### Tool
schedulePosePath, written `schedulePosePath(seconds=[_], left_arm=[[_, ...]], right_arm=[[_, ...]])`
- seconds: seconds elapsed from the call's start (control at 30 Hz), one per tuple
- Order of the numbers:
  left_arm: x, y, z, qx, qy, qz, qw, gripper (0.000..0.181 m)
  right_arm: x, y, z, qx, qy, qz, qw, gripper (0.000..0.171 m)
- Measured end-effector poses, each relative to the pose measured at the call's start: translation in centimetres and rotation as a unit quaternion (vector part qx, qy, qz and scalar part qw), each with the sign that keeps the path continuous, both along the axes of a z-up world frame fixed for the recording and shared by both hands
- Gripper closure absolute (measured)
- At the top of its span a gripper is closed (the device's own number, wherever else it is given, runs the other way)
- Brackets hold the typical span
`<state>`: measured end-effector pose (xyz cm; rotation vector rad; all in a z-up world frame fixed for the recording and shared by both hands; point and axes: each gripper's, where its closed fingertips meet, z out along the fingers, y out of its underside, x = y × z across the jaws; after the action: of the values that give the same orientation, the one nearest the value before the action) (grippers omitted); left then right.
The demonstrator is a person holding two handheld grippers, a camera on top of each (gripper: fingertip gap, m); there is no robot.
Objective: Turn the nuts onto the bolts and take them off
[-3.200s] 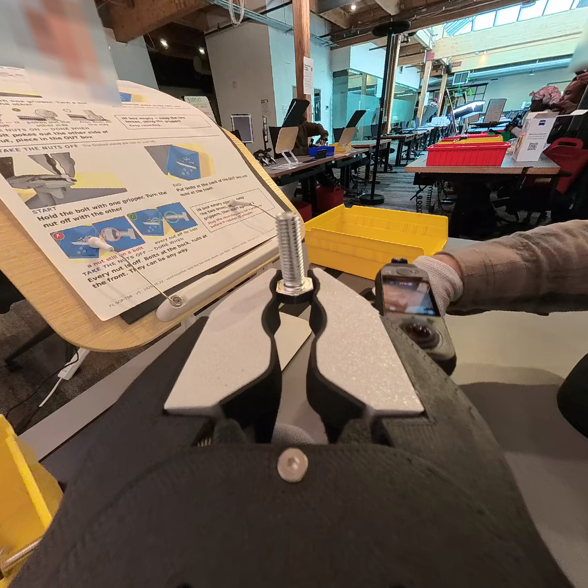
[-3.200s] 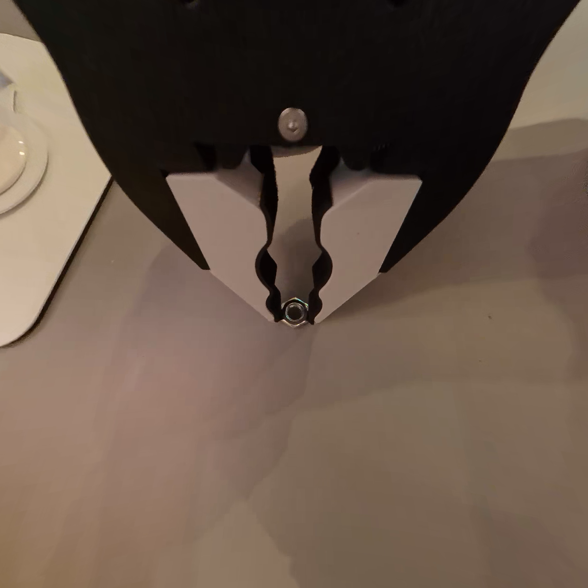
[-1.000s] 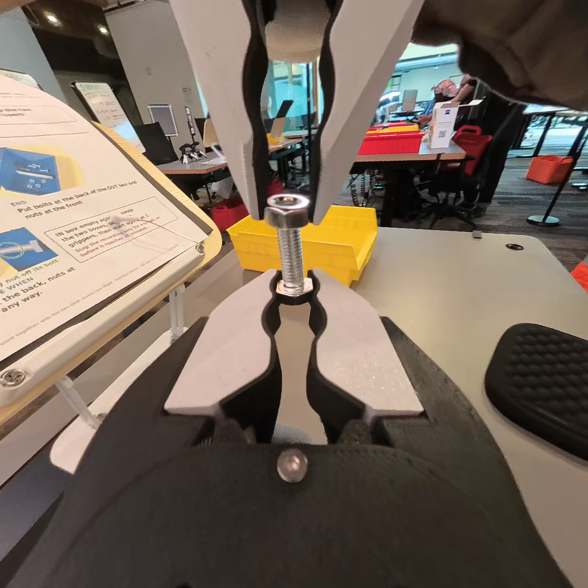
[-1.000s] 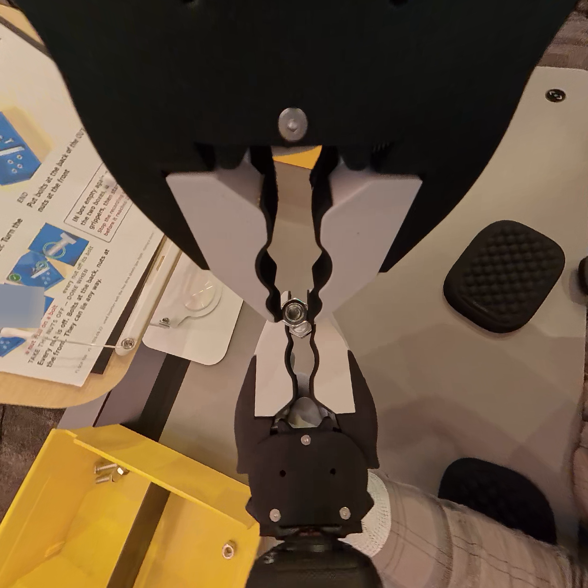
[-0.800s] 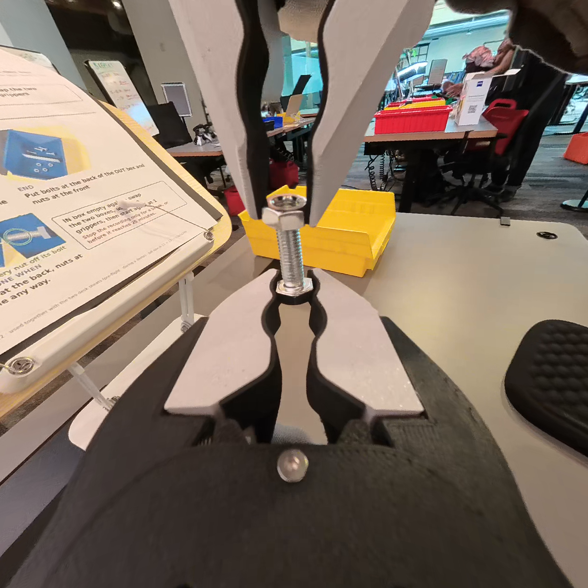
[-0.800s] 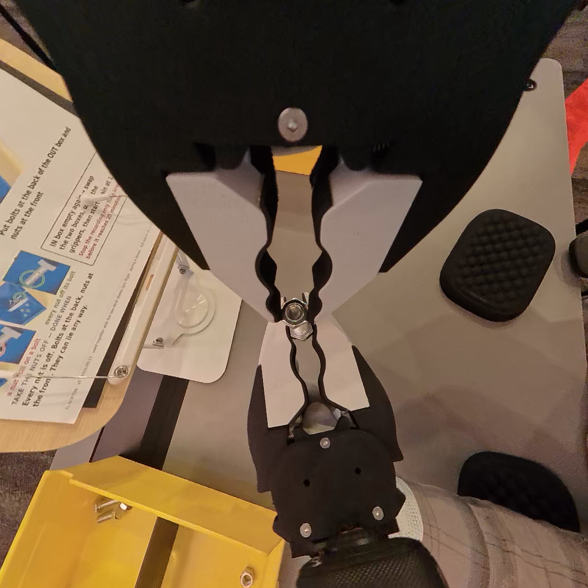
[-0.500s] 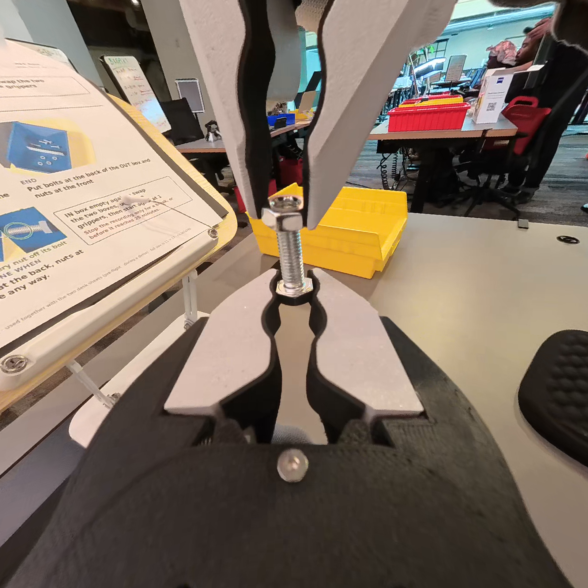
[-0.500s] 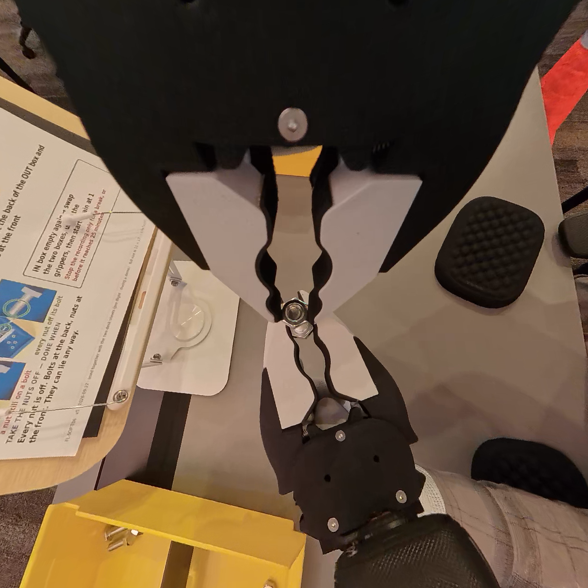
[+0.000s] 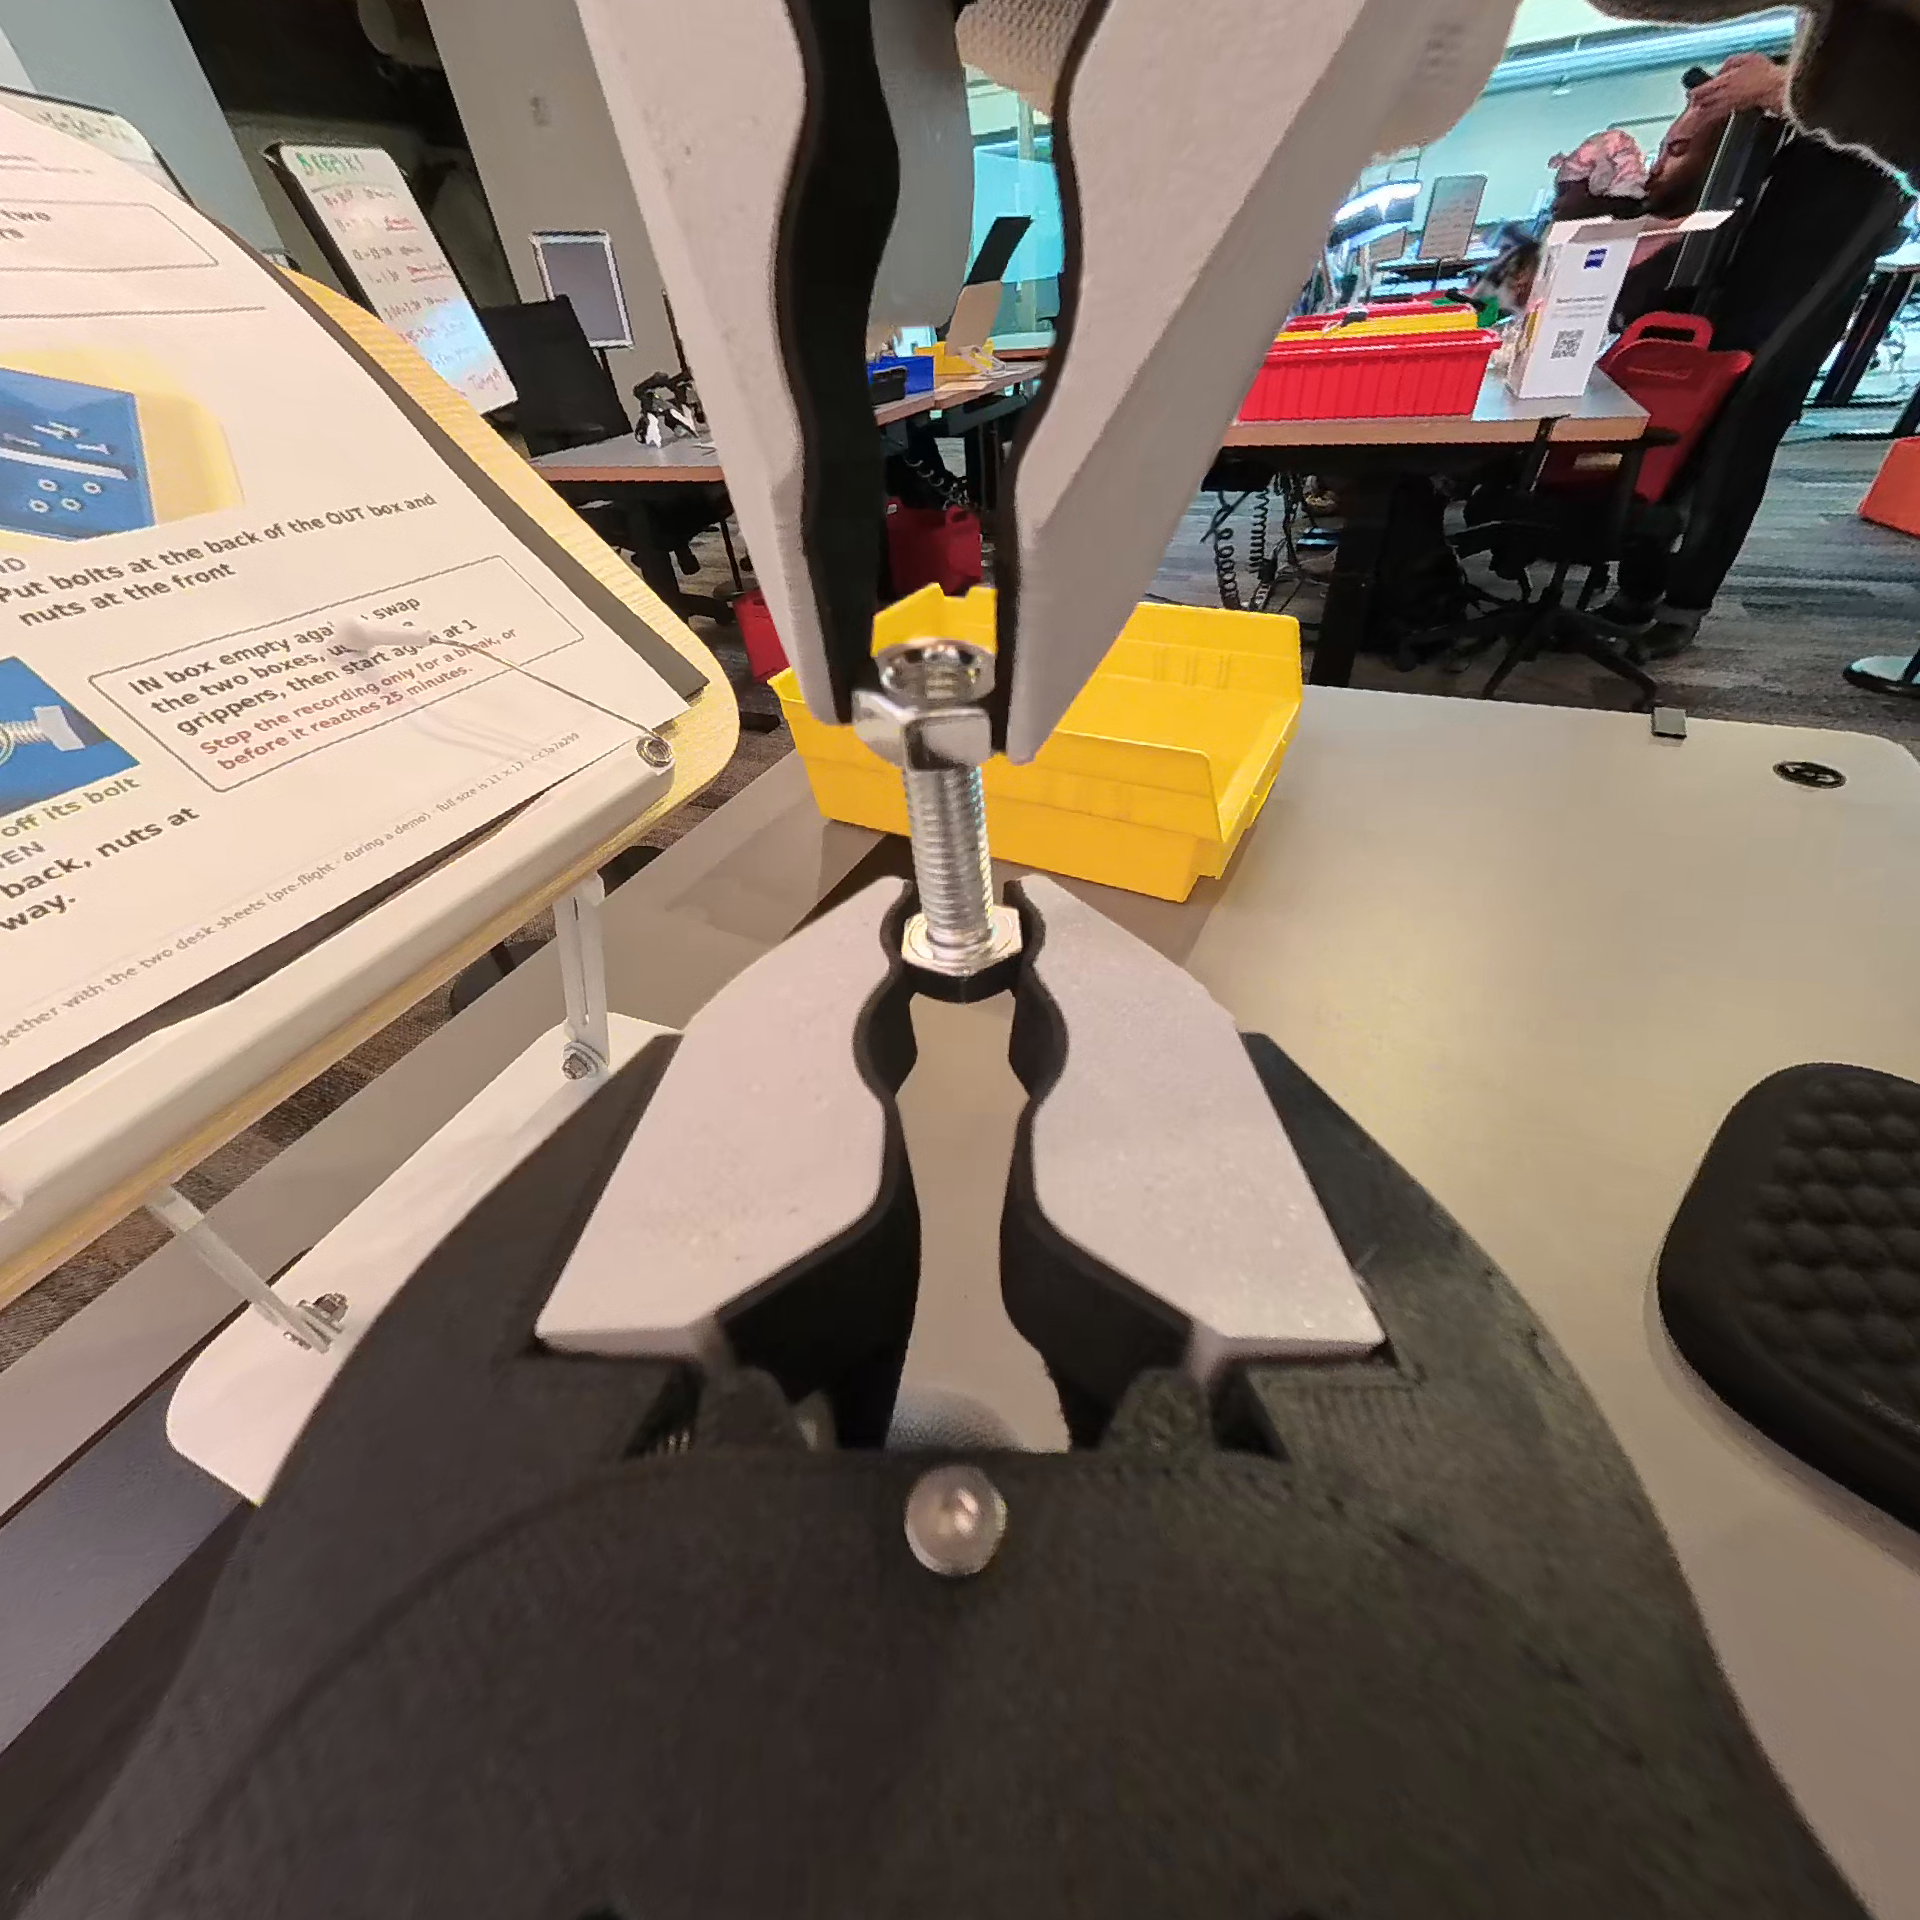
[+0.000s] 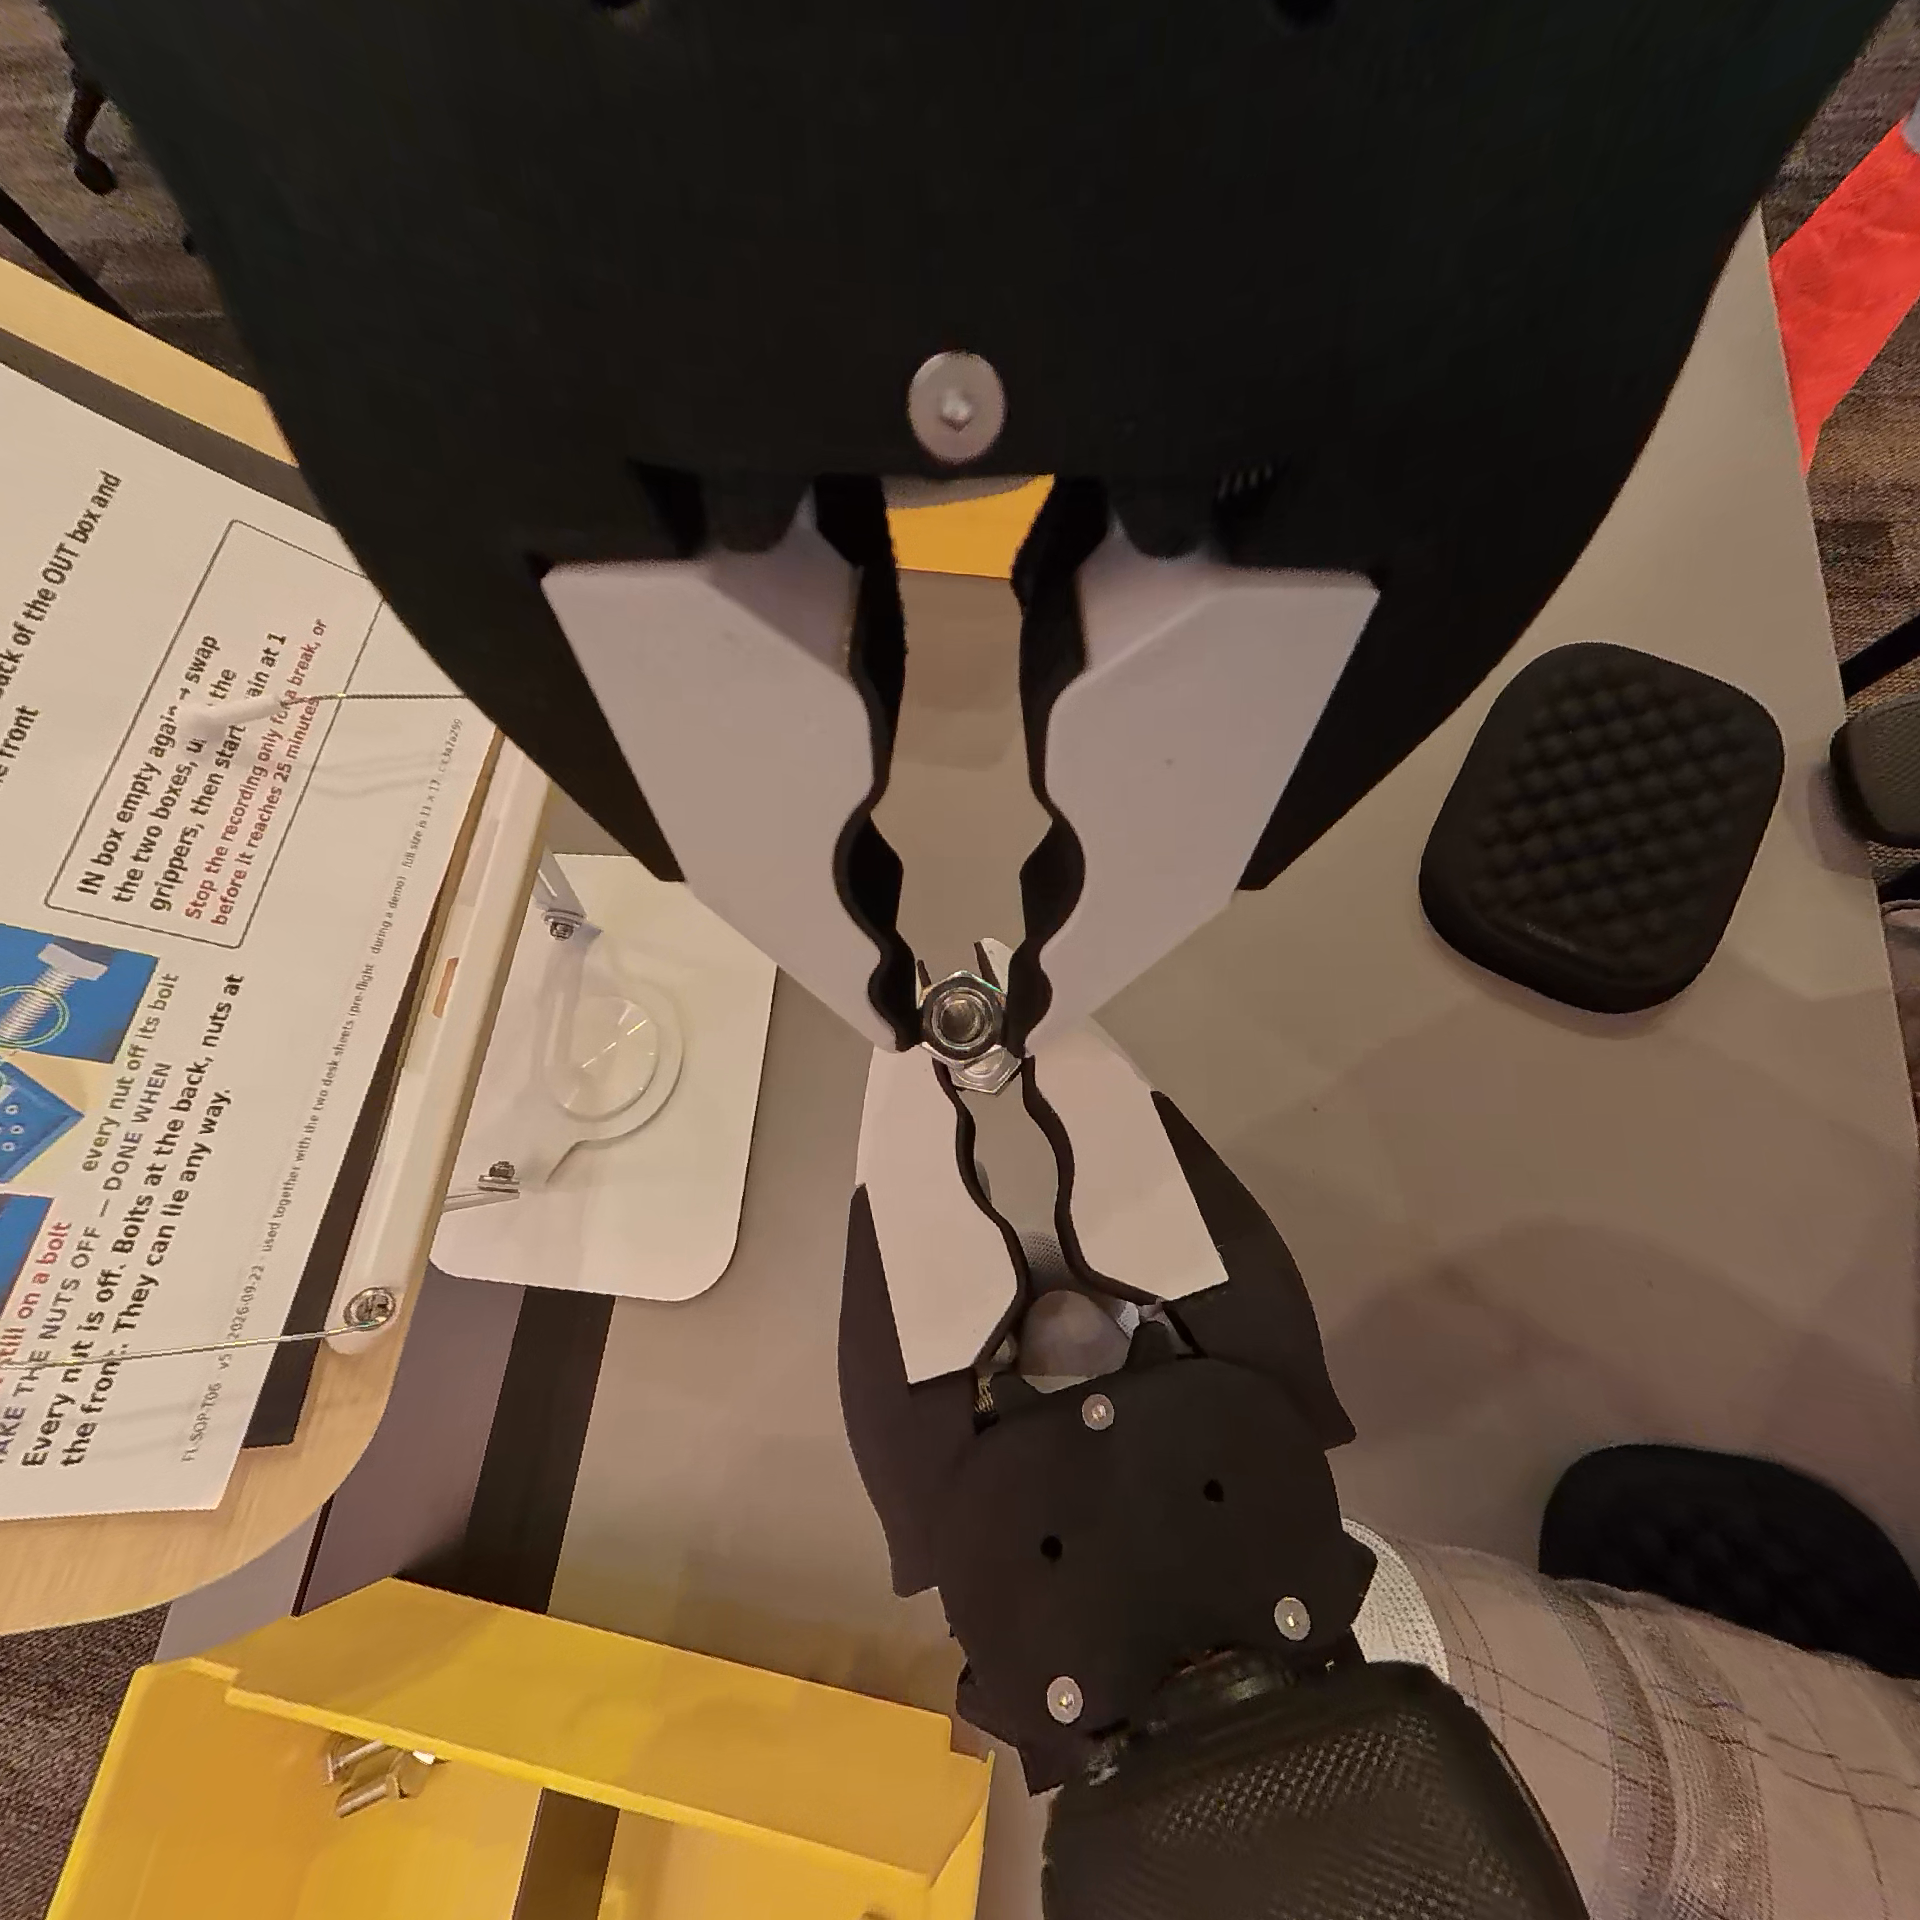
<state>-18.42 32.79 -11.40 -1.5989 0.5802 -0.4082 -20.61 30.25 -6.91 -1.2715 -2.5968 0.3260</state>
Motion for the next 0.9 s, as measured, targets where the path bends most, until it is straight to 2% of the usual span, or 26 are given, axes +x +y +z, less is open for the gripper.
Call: schedulePosePath(seconds=[0.2, 0.33, 0.43, 0.5, 0.6, 0.7, 0.77, 0.9], left_arm=[[-0.1, 0.0, -0.2, -0.002, -0.001, -0.002, 1.000, 0.167], [-0.3, 0.0, -0.2, -0.002, -0.006, -0.002, 1.000, 0.167], [0.0, 0.1, 0.5, -0.001, -0.017, -0.010, 1.000, 0.167], [0.1, -0.2, 0.9, 0.001, -0.029, -0.020, 0.999, 0.167], [0.4, -0.7, 1.6, 0.005, -0.050, -0.039, 0.998, 0.167], [0.6, -0.9, 1.9, 0.007, -0.057, -0.045, 0.997, 0.167], [0.6, -0.9, 2.0, 0.008, -0.056, -0.044, 0.997, 0.167], [0.6, -0.8, 1.8, 0.002, -0.051, -0.039, 0.998, 0.167]], right_arm=[[0.1, 0.0, -0.5, 0.001, -0.004, 0.006, 1.000, 0.151], [0.2, -0.2, -0.2, -0.005, 0.008, 0.013, 1.000, 0.136], [0.2, -0.4, 0.8, -0.036, 0.055, 0.008, 0.998, 0.119], [0.1, -1.0, 1.7, -0.087, 0.116, 0.009, 0.989, 0.114], [-0.2, -1.5, 3.2, -0.174, 0.232, -0.004, 0.957, 0.102], [-0.3, -1.9, 4.8, -0.268, 0.356, -0.012, 0.895, 0.092], [-0.3, -2.2, 4.2, -0.305, 0.389, -0.024, 0.869, 0.086], [-0.9, -2.7, 2.2, -0.301, 0.428, -0.042, 0.851, 0.082]])
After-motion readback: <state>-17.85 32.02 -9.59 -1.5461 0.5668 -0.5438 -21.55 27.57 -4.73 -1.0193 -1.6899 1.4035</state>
